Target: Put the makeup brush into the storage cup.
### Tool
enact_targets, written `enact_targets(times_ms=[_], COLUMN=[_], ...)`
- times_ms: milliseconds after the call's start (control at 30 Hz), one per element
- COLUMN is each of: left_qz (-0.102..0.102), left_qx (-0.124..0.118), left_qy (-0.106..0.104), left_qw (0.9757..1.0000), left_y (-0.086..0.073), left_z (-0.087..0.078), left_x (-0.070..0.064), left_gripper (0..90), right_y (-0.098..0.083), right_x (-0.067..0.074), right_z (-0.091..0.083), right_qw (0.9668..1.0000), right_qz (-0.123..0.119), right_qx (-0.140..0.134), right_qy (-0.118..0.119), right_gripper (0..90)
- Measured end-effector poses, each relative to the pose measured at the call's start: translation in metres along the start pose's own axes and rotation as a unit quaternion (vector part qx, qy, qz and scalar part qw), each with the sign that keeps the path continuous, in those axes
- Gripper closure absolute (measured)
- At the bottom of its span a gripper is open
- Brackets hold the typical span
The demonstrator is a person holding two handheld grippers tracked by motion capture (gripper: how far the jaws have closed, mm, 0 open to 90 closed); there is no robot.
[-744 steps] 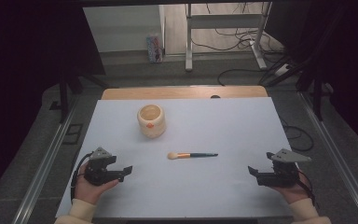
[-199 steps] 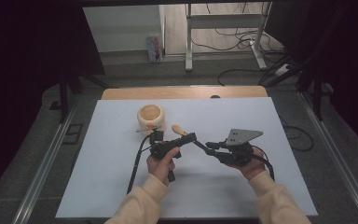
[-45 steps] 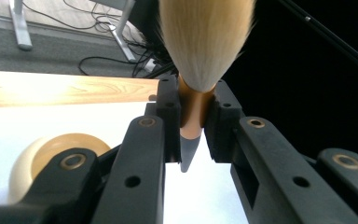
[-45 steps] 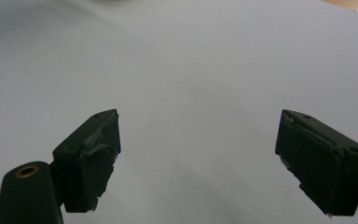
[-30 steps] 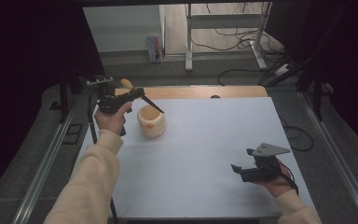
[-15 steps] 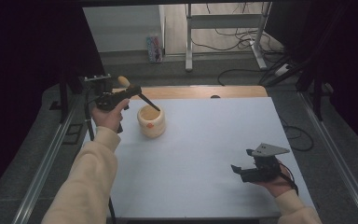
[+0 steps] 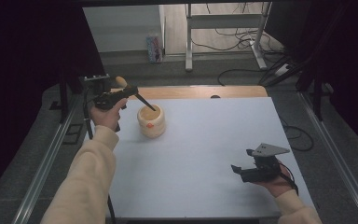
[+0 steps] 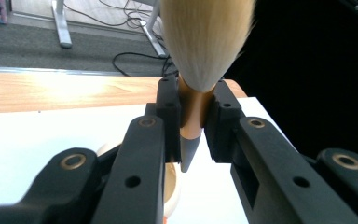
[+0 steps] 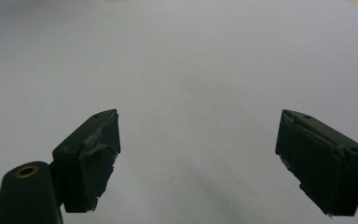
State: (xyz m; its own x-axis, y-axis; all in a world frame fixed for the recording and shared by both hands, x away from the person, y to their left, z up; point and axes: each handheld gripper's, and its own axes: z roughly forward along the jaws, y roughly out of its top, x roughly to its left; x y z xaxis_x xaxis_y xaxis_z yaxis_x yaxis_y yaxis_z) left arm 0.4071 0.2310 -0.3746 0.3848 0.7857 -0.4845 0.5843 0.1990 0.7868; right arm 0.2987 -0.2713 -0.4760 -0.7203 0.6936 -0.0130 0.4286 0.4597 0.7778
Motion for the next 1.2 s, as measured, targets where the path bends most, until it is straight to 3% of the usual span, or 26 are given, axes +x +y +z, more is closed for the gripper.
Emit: enact_targets(times_ms=[333, 1200], left_qz=[0.004, 0.02], left_qx=[0.005, 0.034], left_qy=[0.021, 0.043], left_qw=[0.9998, 0.9983], left_y=[0.001, -0.009], left_z=[0.005, 0.024], left_x=[0.008, 0.018], left_gripper=[78.8, 78.8], right_y=[-0.001, -0.001], right_x=[-0.002, -0.002], right_z=[0.0, 0.0], right_qw=[1.0, 1.0], right_qz=[0.006, 0.006], right_qx=[-0.001, -0.004], right_qy=[0.001, 0.005], right_gripper=[14.6, 14.3])
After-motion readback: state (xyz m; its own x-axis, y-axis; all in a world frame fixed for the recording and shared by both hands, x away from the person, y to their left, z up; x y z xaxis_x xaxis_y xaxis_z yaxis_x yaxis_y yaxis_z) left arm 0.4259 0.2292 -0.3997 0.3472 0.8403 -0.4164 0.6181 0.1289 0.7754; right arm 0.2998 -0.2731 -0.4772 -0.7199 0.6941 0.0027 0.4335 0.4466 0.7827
